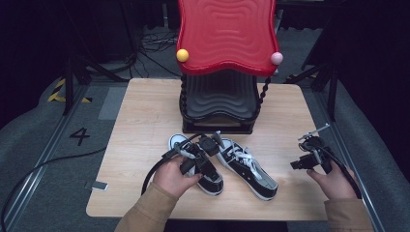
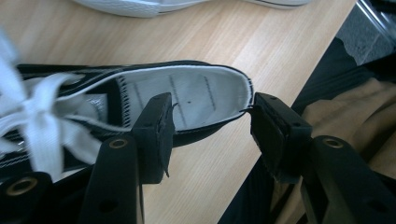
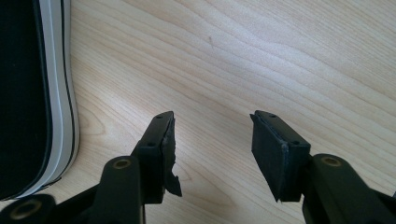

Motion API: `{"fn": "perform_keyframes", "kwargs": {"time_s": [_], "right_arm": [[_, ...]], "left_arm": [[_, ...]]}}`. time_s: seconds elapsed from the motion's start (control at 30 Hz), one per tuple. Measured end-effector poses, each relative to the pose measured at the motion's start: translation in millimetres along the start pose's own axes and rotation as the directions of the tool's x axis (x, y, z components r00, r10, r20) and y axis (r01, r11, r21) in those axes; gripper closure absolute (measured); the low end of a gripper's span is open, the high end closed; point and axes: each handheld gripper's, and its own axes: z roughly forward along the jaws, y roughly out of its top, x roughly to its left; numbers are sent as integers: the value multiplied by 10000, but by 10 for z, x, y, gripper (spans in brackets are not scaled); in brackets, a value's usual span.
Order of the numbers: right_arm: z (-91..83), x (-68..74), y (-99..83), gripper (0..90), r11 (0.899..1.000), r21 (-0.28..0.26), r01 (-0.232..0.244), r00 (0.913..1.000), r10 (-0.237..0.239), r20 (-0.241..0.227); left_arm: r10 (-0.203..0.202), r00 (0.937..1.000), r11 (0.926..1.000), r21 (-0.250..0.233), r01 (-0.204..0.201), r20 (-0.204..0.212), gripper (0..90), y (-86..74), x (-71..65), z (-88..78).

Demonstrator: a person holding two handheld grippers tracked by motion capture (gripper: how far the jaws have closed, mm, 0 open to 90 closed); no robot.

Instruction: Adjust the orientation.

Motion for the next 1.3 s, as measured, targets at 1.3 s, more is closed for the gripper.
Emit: {"fn": "perform_keyframes", "kwargs": {"time_s": [1.3], "right_arm": [[117, 142, 252, 466, 9967, 107, 802, 9968, -802, -30]], "left_arm": [[-690, 9966, 9931, 983, 644, 446, 810, -431, -47, -93]]}}
